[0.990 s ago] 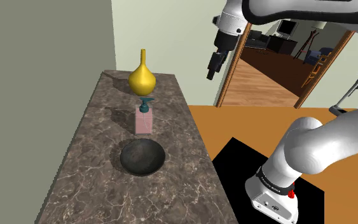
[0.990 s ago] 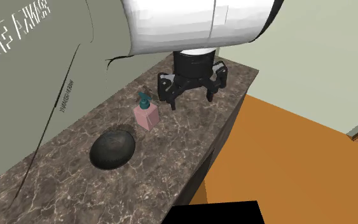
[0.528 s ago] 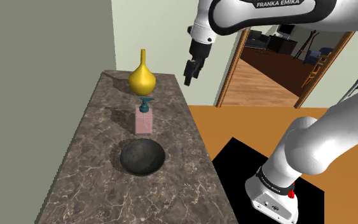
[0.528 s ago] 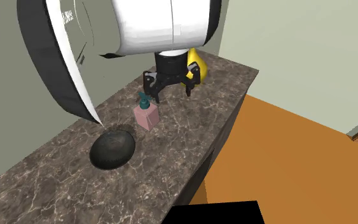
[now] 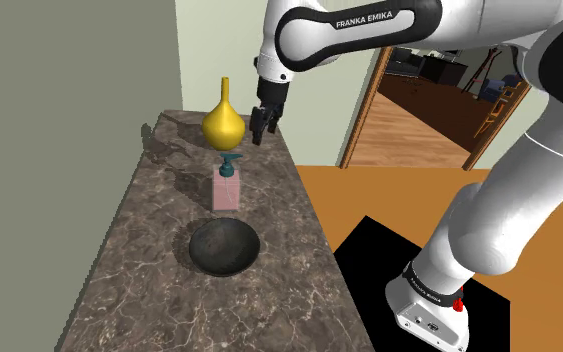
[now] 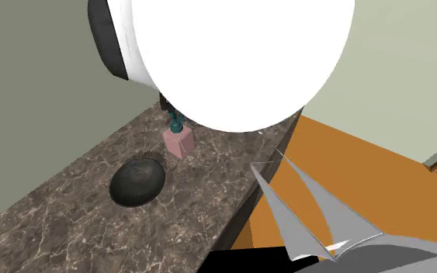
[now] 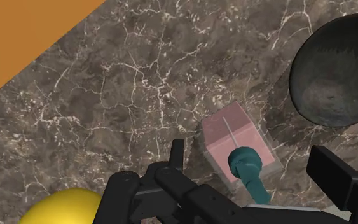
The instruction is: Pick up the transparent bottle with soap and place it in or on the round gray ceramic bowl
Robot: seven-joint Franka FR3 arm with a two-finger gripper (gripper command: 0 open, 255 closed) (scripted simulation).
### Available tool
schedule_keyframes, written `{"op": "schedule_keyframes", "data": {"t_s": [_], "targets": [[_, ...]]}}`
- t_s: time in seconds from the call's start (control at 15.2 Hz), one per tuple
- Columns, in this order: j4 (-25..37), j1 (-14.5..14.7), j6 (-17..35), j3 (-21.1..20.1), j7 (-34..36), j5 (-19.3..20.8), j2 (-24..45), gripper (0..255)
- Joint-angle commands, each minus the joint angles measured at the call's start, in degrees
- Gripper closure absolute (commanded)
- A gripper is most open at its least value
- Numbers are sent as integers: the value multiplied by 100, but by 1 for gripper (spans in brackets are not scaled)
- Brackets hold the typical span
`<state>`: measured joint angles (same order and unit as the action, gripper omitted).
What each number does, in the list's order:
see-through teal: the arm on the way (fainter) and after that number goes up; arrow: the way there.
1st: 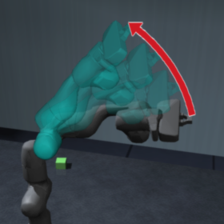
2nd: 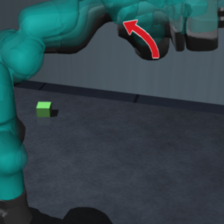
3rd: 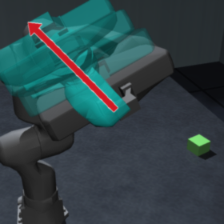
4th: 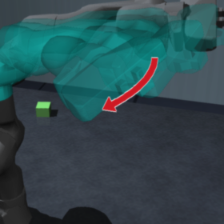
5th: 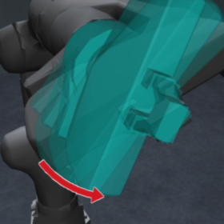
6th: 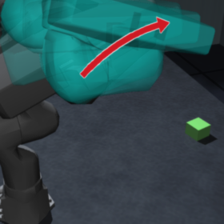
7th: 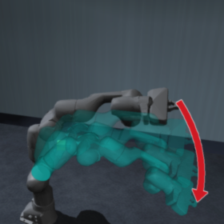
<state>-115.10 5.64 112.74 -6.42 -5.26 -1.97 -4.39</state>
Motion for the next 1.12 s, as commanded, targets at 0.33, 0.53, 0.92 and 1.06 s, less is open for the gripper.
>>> {"op": "schedule_keyframes", "data": {"t_s": [0.33, 0.53, 0.92, 1.06], "targets": [[1257, 195, 172, -179, 123, 17, 1542, 0], [1526, 247, 233, -210, 149, 35, 1896, 0], [1262, 265, 646, -211, 161, 54, 2046, 0], [1239, 267, 685, -211, 162, 56, 2062, 0]]}}
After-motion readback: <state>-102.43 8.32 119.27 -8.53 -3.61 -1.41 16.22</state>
